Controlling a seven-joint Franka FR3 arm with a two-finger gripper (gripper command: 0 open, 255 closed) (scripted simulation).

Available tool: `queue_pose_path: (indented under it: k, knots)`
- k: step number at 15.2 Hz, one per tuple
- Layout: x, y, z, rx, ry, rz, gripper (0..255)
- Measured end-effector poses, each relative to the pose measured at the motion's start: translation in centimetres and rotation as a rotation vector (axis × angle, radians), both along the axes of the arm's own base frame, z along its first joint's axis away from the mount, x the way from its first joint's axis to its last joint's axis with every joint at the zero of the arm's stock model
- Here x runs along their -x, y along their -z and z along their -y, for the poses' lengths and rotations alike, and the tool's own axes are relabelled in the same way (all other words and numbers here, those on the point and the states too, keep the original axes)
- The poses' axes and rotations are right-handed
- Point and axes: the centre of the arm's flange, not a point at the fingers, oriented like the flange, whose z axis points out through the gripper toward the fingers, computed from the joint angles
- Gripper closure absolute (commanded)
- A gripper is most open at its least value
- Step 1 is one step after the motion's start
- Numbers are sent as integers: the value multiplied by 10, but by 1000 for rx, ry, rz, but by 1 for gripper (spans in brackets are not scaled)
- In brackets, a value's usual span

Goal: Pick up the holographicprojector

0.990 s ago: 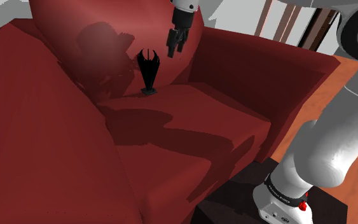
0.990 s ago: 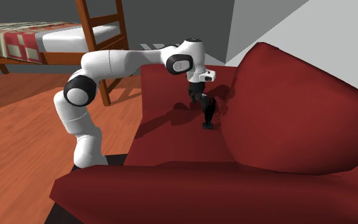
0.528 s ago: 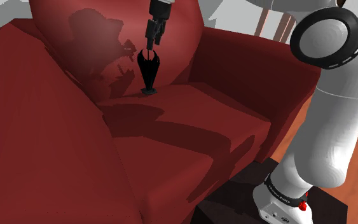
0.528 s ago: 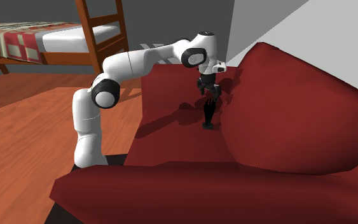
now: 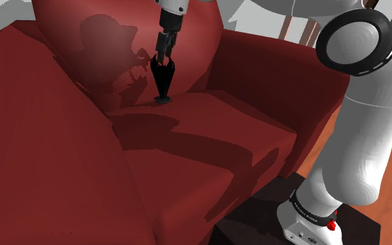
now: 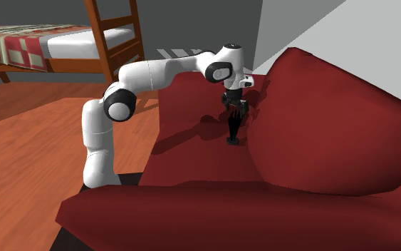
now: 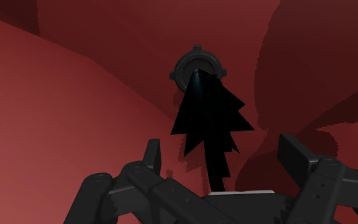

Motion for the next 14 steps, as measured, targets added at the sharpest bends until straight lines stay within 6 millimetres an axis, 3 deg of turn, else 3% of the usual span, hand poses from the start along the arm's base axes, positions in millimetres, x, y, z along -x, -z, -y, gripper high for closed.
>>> queue_pose_path:
  k: [1,2,14]
  knots:
    - [0,3,0,0,0,0,0]
    - [0,5,0,0,0,0,255]
    - [0,1,-1,0,0,1,255]
